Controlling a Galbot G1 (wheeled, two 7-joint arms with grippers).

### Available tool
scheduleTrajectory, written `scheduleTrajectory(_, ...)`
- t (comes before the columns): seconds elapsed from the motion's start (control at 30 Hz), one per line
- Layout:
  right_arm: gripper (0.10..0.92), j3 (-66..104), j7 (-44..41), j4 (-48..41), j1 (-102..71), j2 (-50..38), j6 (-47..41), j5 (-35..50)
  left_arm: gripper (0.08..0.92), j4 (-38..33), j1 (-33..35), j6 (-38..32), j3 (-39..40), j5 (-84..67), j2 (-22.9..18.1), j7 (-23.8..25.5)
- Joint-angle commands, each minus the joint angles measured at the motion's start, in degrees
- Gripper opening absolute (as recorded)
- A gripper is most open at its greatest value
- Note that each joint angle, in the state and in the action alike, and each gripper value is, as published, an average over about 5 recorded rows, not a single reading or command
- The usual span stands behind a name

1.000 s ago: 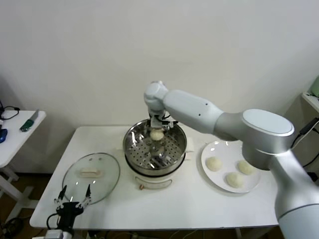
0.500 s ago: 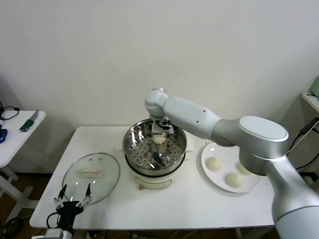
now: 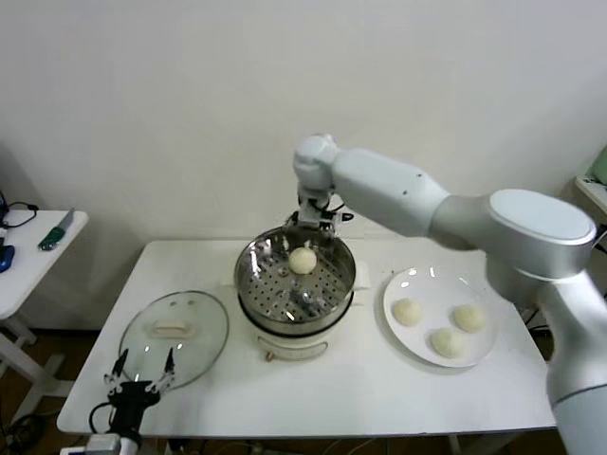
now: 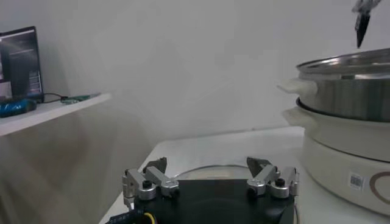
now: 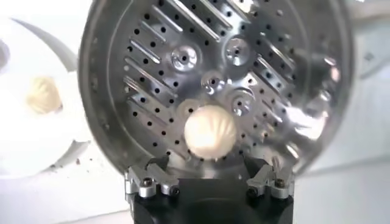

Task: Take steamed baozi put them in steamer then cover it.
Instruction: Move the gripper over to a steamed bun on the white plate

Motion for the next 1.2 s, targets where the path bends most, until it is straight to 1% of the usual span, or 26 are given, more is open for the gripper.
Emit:
scheduleTrajectory(0.03, 0.823, -13.28, 8.37, 8.20, 9.93, -16.33, -25.89, 25.01, 0.823, -1.04, 0.50, 0.34, 0.13, -0.18, -0.31, -0.02)
scheduleTrajectory(0.13, 0.823, -14.77, 9.66, 12.08, 9.39, -21.33, -35.85, 29.97, 0.823, -3.33, 1.28, 2.07, 0.36, -2.25, -0.80, -0.16)
scheduleTrajectory(0.27, 0.823, -16.29, 7.82, 13.26, 7.49, -25.45, -38.91, 36.74, 0.823, -5.62, 1.24, 3.74, 1.01, -4.20, -1.08, -0.32)
scheduleTrajectory(0.33, 0.823, -16.25, 5.61, 13.24, 5.48, -27.17, -38.94, 37.26, 0.823, -5.74, 0.80, 3.87, 1.24, -3.85, -1.07, -0.35)
scheduleTrajectory(0.5, 0.823, -13.27, 2.73, 11.44, -2.07, -29.38, -38.47, 31.77, 0.823, -5.16, 0.37, 3.89, 1.17, -3.14, -1.15, -0.49)
scheduleTrajectory(0.8, 0.823, -4.17, 1.99, 7.07, -15.42, -28.48, -37.28, 18.46, 0.823, -4.67, 1.05, 3.96, 0.58, -4.36, -0.97, -0.79)
scheduleTrajectory(1.0, 0.823, 1.24, 2.39, 4.26, -21.14, -27.60, -36.76, 13.98, 0.823, -4.53, 1.11, 3.96, 0.41, -4.57, -0.60, -0.82)
scheduleTrajectory(1.2, 0.823, 5.73, 2.65, 1.29, -24.72, -25.92, -36.17, 12.31, 0.823, -4.17, 1.05, 4.04, 0.34, -4.23, -0.52, -0.66)
